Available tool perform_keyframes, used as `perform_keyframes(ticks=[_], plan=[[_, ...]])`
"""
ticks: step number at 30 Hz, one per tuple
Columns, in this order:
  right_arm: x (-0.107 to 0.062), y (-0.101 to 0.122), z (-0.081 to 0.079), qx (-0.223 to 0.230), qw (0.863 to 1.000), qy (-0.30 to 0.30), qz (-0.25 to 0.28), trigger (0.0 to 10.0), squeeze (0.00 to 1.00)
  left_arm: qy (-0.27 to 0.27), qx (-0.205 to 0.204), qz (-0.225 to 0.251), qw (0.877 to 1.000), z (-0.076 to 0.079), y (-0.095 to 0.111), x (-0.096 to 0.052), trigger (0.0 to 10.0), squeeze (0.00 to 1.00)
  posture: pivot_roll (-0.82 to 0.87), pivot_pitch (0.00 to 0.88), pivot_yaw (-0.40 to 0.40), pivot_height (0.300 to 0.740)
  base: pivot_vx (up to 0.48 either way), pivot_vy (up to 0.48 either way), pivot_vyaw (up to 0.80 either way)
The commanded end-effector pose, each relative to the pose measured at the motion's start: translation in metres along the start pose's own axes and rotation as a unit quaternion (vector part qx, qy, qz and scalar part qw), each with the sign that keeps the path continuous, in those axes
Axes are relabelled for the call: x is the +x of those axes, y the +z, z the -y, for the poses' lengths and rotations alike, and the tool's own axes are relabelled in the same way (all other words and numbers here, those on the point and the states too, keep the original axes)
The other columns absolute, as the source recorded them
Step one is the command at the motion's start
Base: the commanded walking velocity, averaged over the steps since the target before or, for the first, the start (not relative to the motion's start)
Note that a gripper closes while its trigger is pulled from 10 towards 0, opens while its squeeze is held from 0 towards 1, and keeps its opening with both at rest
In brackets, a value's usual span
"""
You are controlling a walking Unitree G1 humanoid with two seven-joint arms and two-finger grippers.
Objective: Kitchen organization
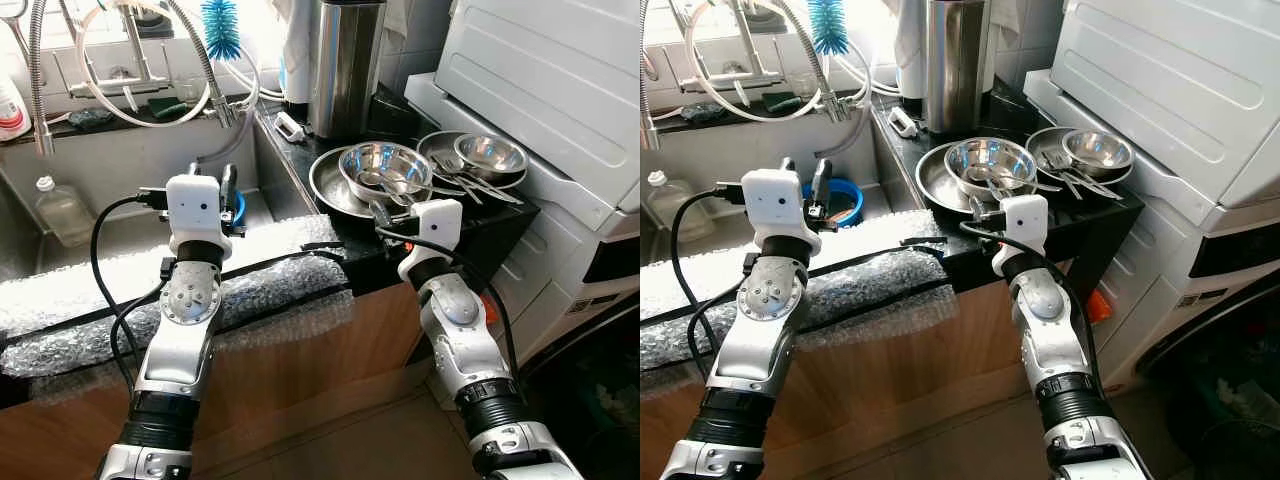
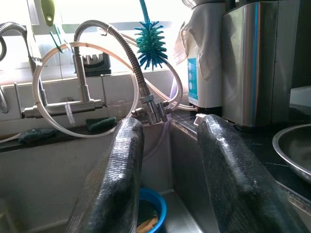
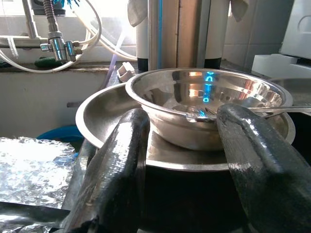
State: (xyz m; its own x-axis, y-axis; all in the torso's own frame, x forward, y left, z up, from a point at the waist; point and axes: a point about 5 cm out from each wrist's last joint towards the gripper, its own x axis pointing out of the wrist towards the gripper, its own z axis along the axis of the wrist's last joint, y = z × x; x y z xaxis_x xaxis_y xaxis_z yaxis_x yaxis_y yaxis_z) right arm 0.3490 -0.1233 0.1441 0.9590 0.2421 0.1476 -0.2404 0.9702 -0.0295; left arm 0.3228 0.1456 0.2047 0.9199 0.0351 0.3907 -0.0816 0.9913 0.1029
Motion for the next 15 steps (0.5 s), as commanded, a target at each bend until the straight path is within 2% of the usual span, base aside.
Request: perform_keyframes(ticks=[1, 7, 8, 9, 10, 11, 12, 13, 14, 15], plan=[[0.0031, 0.0042, 0.0030, -0.003, 1.000, -0.007, 0.008, 10.0, 0.00, -0.006, 0.001, 0.018, 1.000, 0.0017, 0.0086, 0.0015, 10.0, 0.00, -0.05, 0.000, -0.050, 0.727, 0.000, 0.000, 0.00], [0.0034, 0.0049, 0.0048, -0.005, 1.000, -0.014, 0.011, 10.0, 0.00, -0.010, 0.000, 0.019, 1.000, 0.0028, 0.0088, 0.0013, 10.0, 0.00, -0.05, 0.000, -0.048, 0.727, 0.000, 0.000, 0.00], [0.0033, 0.0052, 0.0052, -0.005, 1.000, -0.015, 0.012, 8.8, 0.00, -0.010, 0.000, 0.020, 1.000, 0.0032, 0.0089, 0.0013, 10.0, 0.00, -0.05, 0.000, -0.048, 0.727, 0.000, 0.000, 0.00], [0.0033, 0.0056, 0.0056, -0.004, 1.000, -0.017, 0.014, 1.9, 0.00, -0.011, 0.000, 0.020, 1.000, 0.0033, 0.0090, 0.0013, 10.0, 0.00, -0.05, 0.000, -0.048, 0.727, 0.000, 0.000, 0.00], [0.0033, 0.0059, 0.0062, -0.004, 1.000, -0.020, 0.015, 0.0, 0.00, -0.011, -0.001, 0.020, 1.000, 0.0034, 0.0091, 0.0014, 10.0, 0.00, -0.05, 0.000, -0.048, 0.727, 0.000, 0.000, 0.00], [0.0033, 0.0059, 0.0062, -0.004, 1.000, -0.020, 0.015, 0.0, 0.00, -0.011, -0.001, 0.020, 1.000, 0.0034, 0.0091, 0.0014, 10.0, 0.00, -0.05, 0.000, -0.048, 0.727, 0.000, 0.000, 0.00], [0.0033, 0.0062, 0.0063, -0.006, 1.000, -0.021, 0.017, 0.4, 0.00, -0.011, -0.001, 0.020, 1.000, 0.0033, 0.0092, 0.0015, 10.0, 0.00, -0.05, 0.000, -0.047, 0.727, 0.000, 0.000, 0.00], [0.0034, 0.0062, 0.0063, -0.006, 1.000, -0.021, 0.016, 4.5, 0.00, -0.012, -0.001, 0.021, 1.000, 0.0035, 0.0094, 0.0016, 10.0, 0.00, -0.05, 0.000, -0.048, 0.727, 0.000, 0.000, 0.00], [0.0034, 0.0062, 0.0063, -0.006, 1.000, -0.021, 0.016, 4.5, 0.00, -0.012, -0.001, 0.021, 1.000, 0.0035, 0.0094, 0.0016, 10.0, 0.00, -0.05, 0.000, -0.048, 0.727, 0.000, 0.000, 0.00], [0.0034, 0.0061, 0.0063, -0.007, 1.000, -0.021, 0.016, 10.0, 0.00, -0.013, -0.001, 0.021, 1.000, 0.0036, 0.0095, 0.0018, 10.0, 0.00, -0.05, 0.000, -0.047, 0.727, 0.000, 0.000, 0.00]])
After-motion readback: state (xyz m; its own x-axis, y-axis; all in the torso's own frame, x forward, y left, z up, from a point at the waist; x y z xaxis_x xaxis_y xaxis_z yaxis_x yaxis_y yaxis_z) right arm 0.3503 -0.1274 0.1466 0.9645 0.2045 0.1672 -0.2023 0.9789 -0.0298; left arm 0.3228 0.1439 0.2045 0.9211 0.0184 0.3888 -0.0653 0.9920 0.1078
